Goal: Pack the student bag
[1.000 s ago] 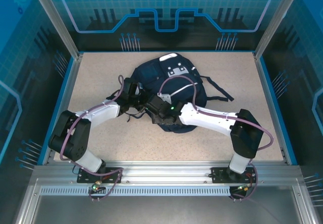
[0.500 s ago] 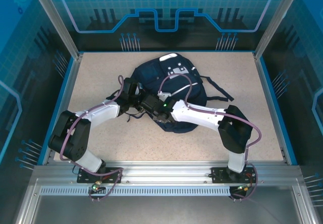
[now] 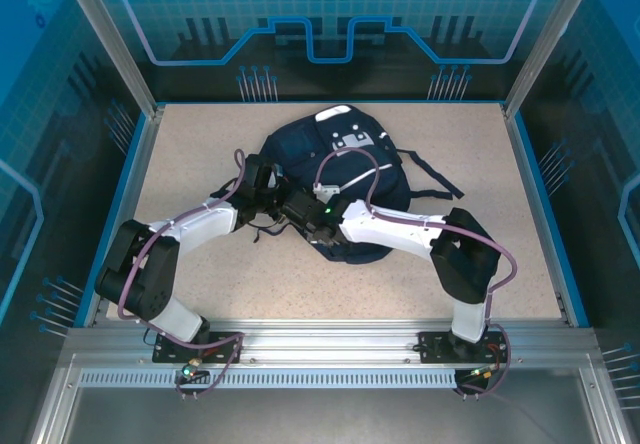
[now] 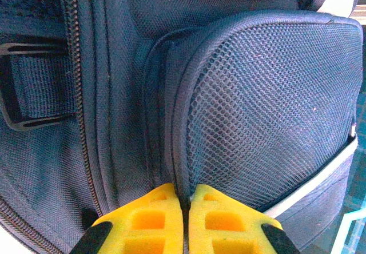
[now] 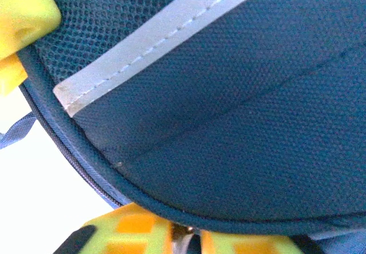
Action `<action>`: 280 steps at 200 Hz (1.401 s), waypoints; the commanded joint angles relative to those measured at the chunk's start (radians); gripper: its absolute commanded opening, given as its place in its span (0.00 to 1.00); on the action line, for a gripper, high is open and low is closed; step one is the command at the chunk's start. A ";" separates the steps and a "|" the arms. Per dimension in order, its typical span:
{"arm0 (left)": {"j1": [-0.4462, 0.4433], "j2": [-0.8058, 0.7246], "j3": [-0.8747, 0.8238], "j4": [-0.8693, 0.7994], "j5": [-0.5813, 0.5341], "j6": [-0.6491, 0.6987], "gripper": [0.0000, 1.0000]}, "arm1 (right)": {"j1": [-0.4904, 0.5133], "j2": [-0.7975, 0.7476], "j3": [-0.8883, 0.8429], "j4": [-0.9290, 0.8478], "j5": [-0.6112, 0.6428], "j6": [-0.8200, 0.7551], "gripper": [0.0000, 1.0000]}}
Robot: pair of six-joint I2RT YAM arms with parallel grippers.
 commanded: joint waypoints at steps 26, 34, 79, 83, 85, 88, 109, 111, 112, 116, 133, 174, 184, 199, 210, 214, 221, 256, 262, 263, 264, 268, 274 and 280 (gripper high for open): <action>0.005 -0.050 -0.001 -0.026 -0.043 0.037 0.00 | -0.017 -0.060 -0.041 -0.055 0.090 -0.074 0.00; 0.006 -0.051 -0.002 -0.035 -0.059 0.047 0.00 | -0.017 -0.088 -0.066 -0.051 0.108 -0.092 0.00; 0.012 -0.028 -0.015 -0.047 -0.050 0.085 0.00 | -0.077 -0.254 -0.263 0.118 0.120 -0.433 0.00; 0.013 -0.028 -0.017 -0.048 -0.051 0.087 0.00 | -0.084 -0.266 -0.273 0.125 0.119 -0.457 0.00; 0.013 -0.029 -0.018 -0.050 -0.052 0.086 0.00 | -0.087 -0.270 -0.278 0.128 0.118 -0.470 0.00; 0.014 -0.028 -0.019 -0.050 -0.052 0.088 0.00 | -0.092 -0.278 -0.286 0.135 0.114 -0.488 0.00; 0.023 -0.033 -0.023 -0.050 -0.057 0.093 0.00 | -0.149 -0.315 -0.308 0.140 0.099 -0.555 0.00; 0.025 -0.034 -0.022 -0.051 -0.058 0.095 0.00 | -0.155 -0.317 -0.308 0.138 0.096 -0.558 0.00; 0.025 -0.034 -0.022 -0.051 -0.058 0.094 0.00 | -0.159 -0.318 -0.307 0.136 0.094 -0.560 0.00; 0.027 -0.036 -0.023 -0.052 -0.059 0.095 0.00 | -0.172 -0.321 -0.306 0.132 0.089 -0.562 0.00; 0.043 -0.048 -0.017 -0.064 -0.060 0.104 0.00 | -0.211 -0.332 -0.299 0.133 0.036 -0.572 0.00; 0.113 -0.128 -0.027 -0.164 -0.096 0.147 0.42 | -0.164 -0.305 -0.218 0.242 -0.210 -0.663 0.00; 0.141 -0.161 -0.041 -0.199 -0.108 0.156 0.51 | -0.149 -0.273 -0.170 0.253 -0.251 -0.675 0.00; 0.182 -0.225 -0.073 -0.239 -0.115 0.157 0.60 | -0.129 -0.215 -0.095 0.264 -0.309 -0.689 0.00; 0.206 -0.279 -0.102 -0.265 -0.123 0.145 0.66 | -0.113 -0.171 -0.040 0.270 -0.336 -0.692 0.00; 0.212 -0.299 -0.111 -0.274 -0.126 0.140 0.69 | -0.109 -0.155 -0.020 0.274 -0.349 -0.697 0.00; 0.220 -0.333 -0.128 -0.284 -0.128 0.129 0.71 | -0.101 -0.126 0.013 0.277 -0.373 -0.700 0.00; 0.230 -0.430 -0.217 -0.242 -0.073 0.014 0.72 | -0.073 -0.003 0.152 0.268 -0.419 -0.684 0.00; 0.230 -0.438 -0.237 -0.202 -0.053 -0.019 0.70 | -0.069 0.011 0.164 0.269 -0.423 -0.680 0.00; 0.230 -0.439 -0.240 -0.195 -0.050 -0.025 0.69 | -0.069 0.012 0.166 0.268 -0.424 -0.679 0.00; 0.230 -0.440 -0.244 -0.188 -0.046 -0.031 0.69 | -0.069 0.014 0.168 0.268 -0.425 -0.678 0.00; 0.230 -0.444 -0.258 -0.155 -0.034 -0.054 0.67 | -0.068 0.018 0.174 0.268 -0.428 -0.673 0.00; 0.230 -0.448 -0.276 -0.107 -0.019 -0.086 0.64 | -0.068 0.026 0.178 0.270 -0.435 -0.666 0.00; 0.230 -0.450 -0.288 -0.071 -0.008 -0.113 0.61 | -0.067 0.030 0.182 0.272 -0.445 -0.659 0.00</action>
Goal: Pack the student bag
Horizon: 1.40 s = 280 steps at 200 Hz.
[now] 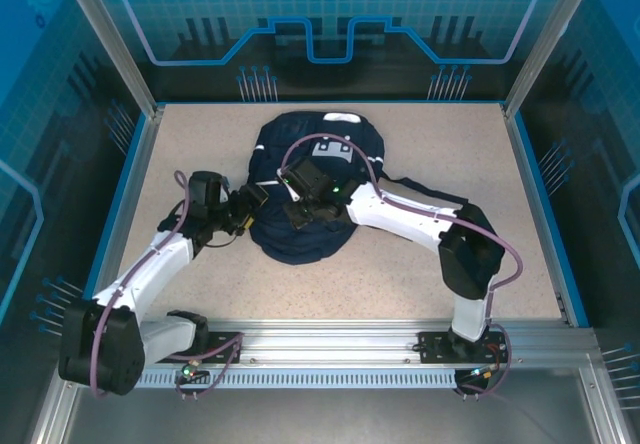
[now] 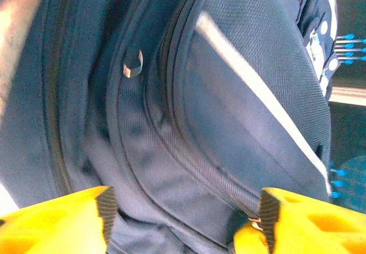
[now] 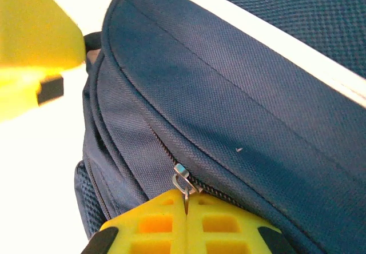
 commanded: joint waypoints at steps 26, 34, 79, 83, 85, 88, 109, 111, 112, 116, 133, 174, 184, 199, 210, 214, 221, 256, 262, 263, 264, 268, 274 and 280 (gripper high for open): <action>0.008 0.001 -0.060 0.186 0.070 -0.181 0.49 | 0.013 0.021 0.061 0.040 -0.102 0.034 0.00; 0.008 0.015 -0.055 0.195 0.068 -0.191 0.47 | 0.013 0.018 0.056 0.044 -0.108 0.040 0.00; 0.008 0.063 -0.041 0.250 0.070 -0.224 0.43 | 0.012 0.014 0.050 0.040 -0.117 0.048 0.00; 0.008 0.067 -0.039 0.247 0.070 -0.221 0.43 | 0.012 0.014 0.048 0.040 -0.117 0.048 0.00; 0.008 0.069 -0.038 0.245 0.069 -0.221 0.43 | 0.012 0.011 0.047 0.040 -0.117 0.047 0.00; 0.008 0.073 -0.038 0.245 0.070 -0.222 0.43 | 0.013 0.011 0.047 0.040 -0.116 0.047 0.00; 0.007 0.097 -0.047 0.264 0.065 -0.239 0.42 | 0.012 0.007 0.046 0.035 -0.111 0.048 0.00; 0.007 0.101 -0.049 0.267 0.064 -0.241 0.42 | 0.012 0.006 0.046 0.034 -0.111 0.048 0.00; 0.007 0.102 -0.049 0.268 0.064 -0.242 0.42 | 0.012 0.005 0.046 0.033 -0.110 0.048 0.00; 0.007 0.109 -0.050 0.275 0.062 -0.246 0.41 | 0.013 0.004 0.045 0.031 -0.107 0.048 0.00; 0.007 0.136 -0.052 0.297 0.056 -0.254 0.36 | 0.012 -0.002 0.043 0.003 -0.100 0.048 0.00; 0.007 0.171 -0.046 0.299 0.004 -0.237 0.07 | 0.014 -0.056 0.007 -0.125 0.004 0.036 0.00; 0.007 0.171 -0.041 0.283 -0.010 -0.216 0.01 | 0.013 -0.076 -0.010 -0.165 0.059 0.034 0.00; 0.007 0.164 -0.034 0.259 -0.027 -0.180 0.00 | 0.004 -0.113 -0.050 -0.220 0.139 0.022 0.00; 0.007 0.159 -0.033 0.251 -0.034 -0.158 0.00 | -0.008 -0.150 -0.089 -0.249 0.199 0.010 0.00; 0.007 0.157 -0.034 0.250 -0.036 -0.151 0.00 | -0.014 -0.163 -0.106 -0.255 0.222 0.005 0.00; 0.008 0.155 -0.035 0.247 -0.038 -0.142 0.00 | -0.025 -0.193 -0.134 -0.262 0.254 -0.005 0.00; 0.008 0.154 -0.035 0.240 -0.034 -0.108 0.00 | -0.118 -0.279 -0.230 -0.241 0.294 -0.065 0.00; 0.008 0.153 -0.035 0.240 -0.031 -0.098 0.00 | -0.134 -0.282 -0.232 -0.232 0.297 -0.076 0.00; 0.007 0.153 -0.035 0.240 -0.032 -0.096 0.00 | -0.136 -0.282 -0.232 -0.230 0.297 -0.079 0.00; 0.008 0.153 -0.035 0.241 -0.030 -0.093 0.00 | -0.139 -0.282 -0.232 -0.227 0.298 -0.081 0.00; 0.008 0.152 -0.034 0.244 -0.026 -0.082 0.00 | -0.151 -0.281 -0.233 -0.216 0.298 -0.094 0.00; 0.008 0.149 -0.031 0.245 -0.015 -0.062 0.00 | -0.167 -0.277 -0.230 -0.199 0.293 -0.115 0.00; 0.007 0.145 -0.028 0.237 -0.005 -0.036 0.00 | -0.189 -0.269 -0.222 -0.187 0.282 -0.132 0.00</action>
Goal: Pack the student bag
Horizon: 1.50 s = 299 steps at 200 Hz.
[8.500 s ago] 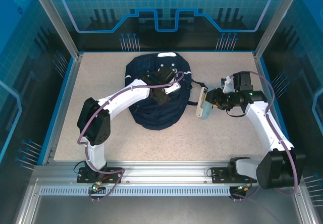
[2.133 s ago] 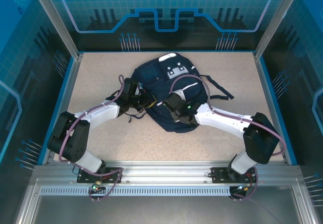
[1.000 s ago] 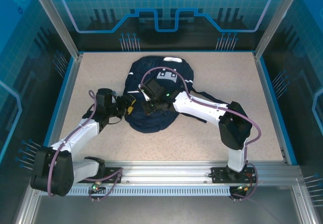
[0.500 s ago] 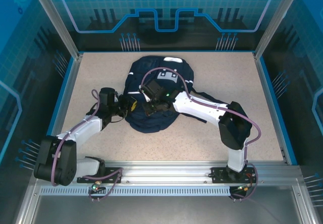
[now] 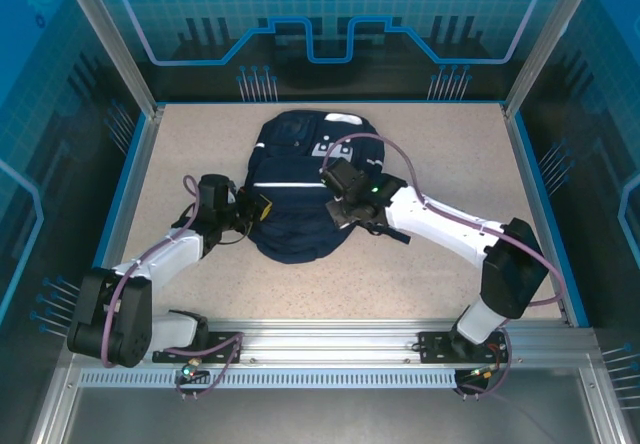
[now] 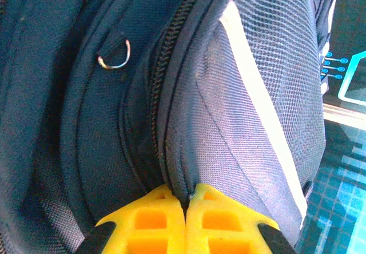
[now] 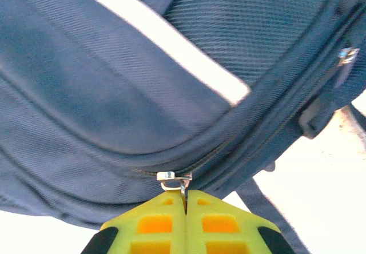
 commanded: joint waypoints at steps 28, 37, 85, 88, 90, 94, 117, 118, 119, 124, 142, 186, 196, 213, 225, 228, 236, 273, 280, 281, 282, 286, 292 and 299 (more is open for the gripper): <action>0.014 -0.009 0.080 -0.152 0.003 0.286 0.00 | -0.170 0.046 0.069 0.016 -0.005 -0.151 0.00; 0.016 -0.004 0.100 -0.203 0.016 0.335 0.00 | -0.192 0.071 0.103 0.013 -0.012 -0.155 0.00; 0.016 0.011 0.139 -0.278 0.079 0.447 0.00 | -0.256 0.185 0.291 -0.104 -0.054 -0.037 0.00; 0.016 0.012 0.142 -0.278 0.080 0.448 0.00 | -0.255 0.187 0.297 -0.109 -0.062 -0.034 0.01; 0.016 0.013 0.144 -0.276 0.080 0.448 0.00 | -0.256 0.188 0.301 -0.110 -0.066 -0.032 0.01; 0.016 0.013 0.147 -0.273 0.084 0.452 0.00 | -0.256 0.189 0.306 -0.116 -0.074 -0.028 0.02; 0.016 0.015 0.201 -0.306 0.110 0.460 0.02 | -0.268 0.165 0.321 -0.146 -0.101 -0.003 0.19; 0.016 0.016 0.204 -0.310 0.110 0.460 0.04 | -0.268 0.163 0.320 -0.149 -0.104 -0.003 0.20; 0.016 0.015 0.207 -0.314 0.110 0.461 0.06 | -0.268 0.161 0.320 -0.151 -0.105 -0.002 0.22; 0.016 0.014 0.229 -0.341 0.106 0.465 0.18 | -0.270 0.143 0.315 -0.154 -0.111 0.001 0.30; 0.017 -0.005 0.287 -0.417 0.066 0.480 0.57 | -0.272 0.037 0.244 -0.111 -0.106 0.001 0.60; 0.053 -0.124 0.348 -0.559 -0.240 0.540 0.93 | -0.347 -0.249 0.007 0.017 0.117 -0.012 1.00; 0.067 -0.155 0.351 -0.573 -0.313 0.554 0.95 | -0.389 -0.299 -0.039 0.040 0.161 -0.023 1.00; 0.078 -0.205 0.338 -0.568 -0.489 0.589 0.99 | -0.467 -0.370 -0.113 0.089 0.222 -0.022 1.00; 0.080 -0.238 0.306 -0.542 -0.626 0.618 0.99 | -0.522 -0.416 -0.176 0.141 0.231 -0.018 1.00; 0.082 -0.246 0.297 -0.532 -0.658 0.627 0.99 | -0.537 -0.426 -0.194 0.155 0.234 -0.015 1.00; 0.085 -0.261 0.268 -0.502 -0.730 0.653 0.99 | -0.573 -0.456 -0.246 0.205 0.235 -0.008 1.00; 0.091 -0.293 0.063 -0.235 -0.848 0.846 0.99 | -0.688 -0.518 -0.483 0.449 0.213 0.012 1.00; 0.092 -0.295 0.031 -0.196 -0.855 0.868 0.99 | -0.713 -0.508 -0.512 0.471 0.198 0.026 1.00; 0.093 -0.295 0.027 -0.191 -0.857 0.870 0.99 | -0.716 -0.507 -0.517 0.476 0.196 0.027 1.00; 0.093 -0.295 0.023 -0.186 -0.860 0.872 0.99 | -0.720 -0.505 -0.519 0.480 0.195 0.029 1.00; 0.093 -0.295 0.006 -0.160 -0.868 0.882 0.99 | -0.730 -0.497 -0.536 0.497 0.193 0.031 1.00; 0.094 -0.292 -0.020 -0.130 -0.877 0.894 0.99 | -0.738 -0.485 -0.561 0.528 0.195 0.021 1.00; 0.094 -0.284 -0.046 -0.089 -0.887 0.914 0.99 | -0.740 -0.469 -0.591 0.576 0.204 -0.011 1.00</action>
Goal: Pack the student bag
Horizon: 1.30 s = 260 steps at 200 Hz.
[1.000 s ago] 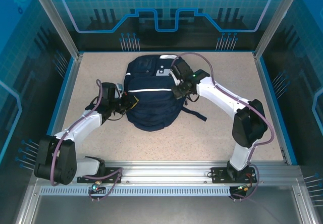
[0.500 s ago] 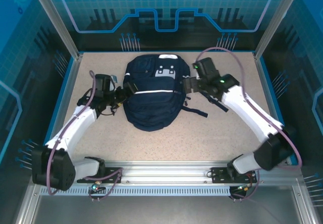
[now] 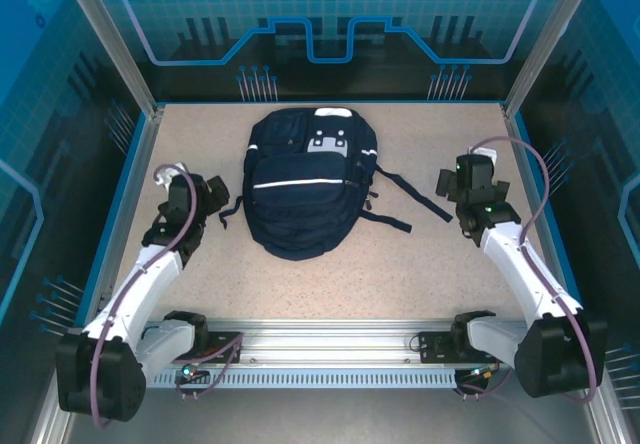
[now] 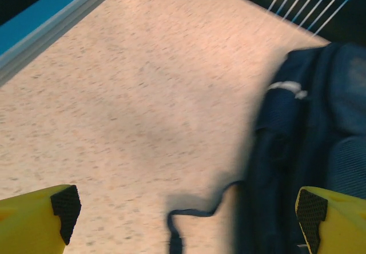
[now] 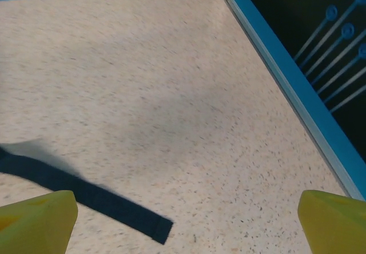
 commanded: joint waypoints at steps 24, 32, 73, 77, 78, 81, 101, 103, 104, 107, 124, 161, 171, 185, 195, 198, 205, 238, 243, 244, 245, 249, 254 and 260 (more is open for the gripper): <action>0.009 0.047 -0.137 0.334 -0.097 0.209 0.99 | -0.034 0.075 -0.210 0.454 -0.036 -0.127 1.00; 0.011 0.067 -0.153 0.377 -0.087 0.228 0.99 | -0.033 0.081 -0.260 0.546 -0.067 -0.150 1.00; 0.019 0.212 -0.244 0.729 0.118 0.348 0.99 | -0.023 0.185 -0.347 0.824 -0.165 -0.209 1.00; 0.019 0.229 -0.245 0.751 0.133 0.356 0.99 | -0.017 0.195 -0.352 0.845 -0.169 -0.213 1.00; 0.019 0.231 -0.245 0.756 0.137 0.358 0.99 | -0.017 0.197 -0.353 0.850 -0.170 -0.214 1.00; 0.019 0.243 -0.246 0.772 0.148 0.367 0.99 | -0.013 0.204 -0.356 0.865 -0.177 -0.215 1.00; 0.019 0.328 -0.256 0.895 0.176 0.409 0.99 | -0.003 0.255 -0.385 0.981 -0.227 -0.234 1.00; 0.019 0.336 -0.257 0.905 0.182 0.412 0.99 | -0.001 0.261 -0.387 0.988 -0.231 -0.236 1.00; 0.019 0.340 -0.259 0.912 0.186 0.414 0.99 | -0.001 0.265 -0.387 0.993 -0.232 -0.237 1.00; 0.019 0.351 -0.261 0.928 0.196 0.420 0.99 | -0.001 0.271 -0.389 1.001 -0.238 -0.238 1.00; 0.020 0.386 -0.267 0.995 0.237 0.427 0.99 | 0.000 0.305 -0.399 1.049 -0.257 -0.246 1.00; 0.022 0.511 -0.263 1.109 0.181 0.411 0.99 | 0.001 0.331 -0.398 1.069 -0.305 -0.267 1.00; 0.022 0.538 -0.263 1.138 0.122 0.391 0.99 | 0.005 0.350 -0.402 1.097 -0.312 -0.275 1.00; 0.022 0.548 -0.262 1.142 0.106 0.389 0.98 | 0.019 0.377 -0.404 1.126 -0.321 -0.300 1.00; 0.022 0.554 -0.256 1.136 0.104 0.387 0.99 | 0.022 0.377 -0.406 1.125 -0.314 -0.299 1.00; 0.022 0.555 -0.254 1.138 0.104 0.388 0.99 | 0.022 0.379 -0.406 1.128 -0.309 -0.297 1.00; 0.022 0.554 -0.255 1.134 0.104 0.384 0.99 | 0.019 0.383 -0.406 1.131 -0.310 -0.295 1.00; 0.022 0.557 -0.255 1.136 0.104 0.385 0.99 | 0.007 0.383 -0.391 1.102 -0.326 -0.283 1.00; 0.022 0.558 -0.255 1.137 0.106 0.385 0.99 | -0.001 0.382 -0.389 1.096 -0.340 -0.277 1.00; 0.022 0.557 -0.255 1.137 0.106 0.386 0.99 | -0.003 0.382 -0.388 1.095 -0.344 -0.277 1.00; 0.022 0.557 -0.255 1.137 0.105 0.386 0.99 | -0.005 0.382 -0.388 1.094 -0.347 -0.276 1.00; 0.022 0.557 -0.255 1.139 0.106 0.384 0.99 | -0.009 0.382 -0.388 1.091 -0.351 -0.276 1.00; 0.022 0.557 -0.255 1.140 0.107 0.386 0.99 | -0.009 0.382 -0.388 1.093 -0.349 -0.275 1.00; 0.022 0.559 -0.258 1.145 0.120 0.392 0.99 | -0.008 0.382 -0.388 1.092 -0.350 -0.275 1.00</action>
